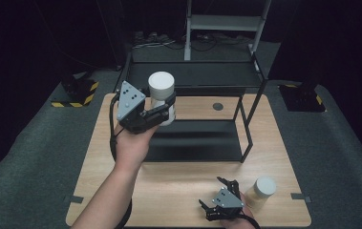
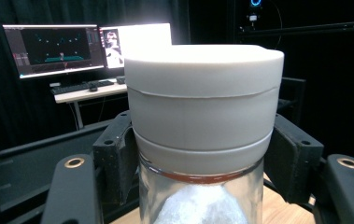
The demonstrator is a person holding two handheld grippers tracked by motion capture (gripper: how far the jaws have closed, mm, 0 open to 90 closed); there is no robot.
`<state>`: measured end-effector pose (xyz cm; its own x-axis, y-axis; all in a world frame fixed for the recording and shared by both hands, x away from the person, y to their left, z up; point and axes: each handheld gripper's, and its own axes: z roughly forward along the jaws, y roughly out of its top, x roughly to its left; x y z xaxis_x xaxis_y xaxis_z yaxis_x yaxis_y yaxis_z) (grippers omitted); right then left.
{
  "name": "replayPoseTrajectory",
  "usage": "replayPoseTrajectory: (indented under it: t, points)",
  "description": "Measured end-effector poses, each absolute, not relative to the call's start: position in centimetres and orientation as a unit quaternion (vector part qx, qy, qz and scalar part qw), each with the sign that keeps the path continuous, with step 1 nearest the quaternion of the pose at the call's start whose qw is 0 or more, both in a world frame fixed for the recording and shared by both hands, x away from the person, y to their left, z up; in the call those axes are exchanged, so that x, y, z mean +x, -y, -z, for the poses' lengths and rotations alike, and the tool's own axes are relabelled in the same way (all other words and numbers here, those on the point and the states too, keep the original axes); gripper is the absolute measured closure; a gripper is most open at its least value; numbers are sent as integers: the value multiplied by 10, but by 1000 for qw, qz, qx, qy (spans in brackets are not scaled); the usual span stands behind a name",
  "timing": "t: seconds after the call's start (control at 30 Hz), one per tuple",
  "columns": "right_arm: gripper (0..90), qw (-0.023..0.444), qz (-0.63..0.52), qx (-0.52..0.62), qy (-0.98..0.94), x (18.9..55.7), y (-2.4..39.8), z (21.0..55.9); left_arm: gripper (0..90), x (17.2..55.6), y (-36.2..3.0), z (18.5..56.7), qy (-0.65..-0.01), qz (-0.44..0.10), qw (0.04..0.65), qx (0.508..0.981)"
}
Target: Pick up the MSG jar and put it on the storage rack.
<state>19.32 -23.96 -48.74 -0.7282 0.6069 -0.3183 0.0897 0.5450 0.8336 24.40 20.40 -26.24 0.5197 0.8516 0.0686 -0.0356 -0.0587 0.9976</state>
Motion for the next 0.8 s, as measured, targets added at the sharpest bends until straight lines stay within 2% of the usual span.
replayPoseTrajectory:
  t: [0.8]
  points:
    - [0, 301, -433, 213, -822, 193, 241, 488, 347, 270, -198, 234, -338, -383, 614, 602]
